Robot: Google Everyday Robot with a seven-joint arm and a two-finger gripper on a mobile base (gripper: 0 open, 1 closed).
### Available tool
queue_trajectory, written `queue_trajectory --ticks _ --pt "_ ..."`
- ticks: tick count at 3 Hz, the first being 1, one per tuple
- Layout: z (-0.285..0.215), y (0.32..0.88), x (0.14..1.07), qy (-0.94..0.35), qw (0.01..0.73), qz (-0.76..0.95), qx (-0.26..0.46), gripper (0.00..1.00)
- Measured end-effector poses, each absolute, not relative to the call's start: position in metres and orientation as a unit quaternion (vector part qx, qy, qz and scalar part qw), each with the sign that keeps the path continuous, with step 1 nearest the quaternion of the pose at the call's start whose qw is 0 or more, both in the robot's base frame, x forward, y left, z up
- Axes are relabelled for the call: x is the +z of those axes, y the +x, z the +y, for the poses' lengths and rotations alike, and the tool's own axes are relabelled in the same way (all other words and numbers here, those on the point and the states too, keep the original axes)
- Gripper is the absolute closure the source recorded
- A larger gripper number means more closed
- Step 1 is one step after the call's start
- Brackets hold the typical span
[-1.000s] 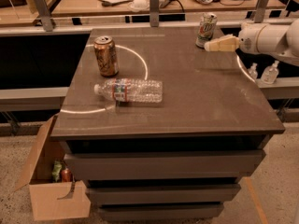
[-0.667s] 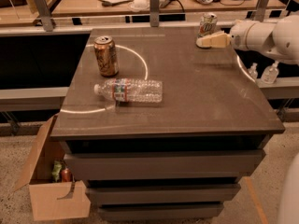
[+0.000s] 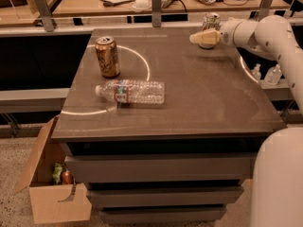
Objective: Move 7up can near orange can
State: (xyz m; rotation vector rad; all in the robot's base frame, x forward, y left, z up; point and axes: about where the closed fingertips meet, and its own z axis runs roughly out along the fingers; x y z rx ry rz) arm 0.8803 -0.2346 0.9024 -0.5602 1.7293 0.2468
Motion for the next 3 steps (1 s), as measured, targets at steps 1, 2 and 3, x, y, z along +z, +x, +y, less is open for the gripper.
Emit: queue_trajectory --ticks 1,2,3 --pt "-0.225 0.902 0.889 -0.242 0.604 0.751 0.108 0.2" --pt "-0.225 0.91 0.883 -0.242 0.6 0.755 0.106 0.44" --pt "-0.24 0.901 0.884 -0.247 0.594 0.759 0.104 0.74"
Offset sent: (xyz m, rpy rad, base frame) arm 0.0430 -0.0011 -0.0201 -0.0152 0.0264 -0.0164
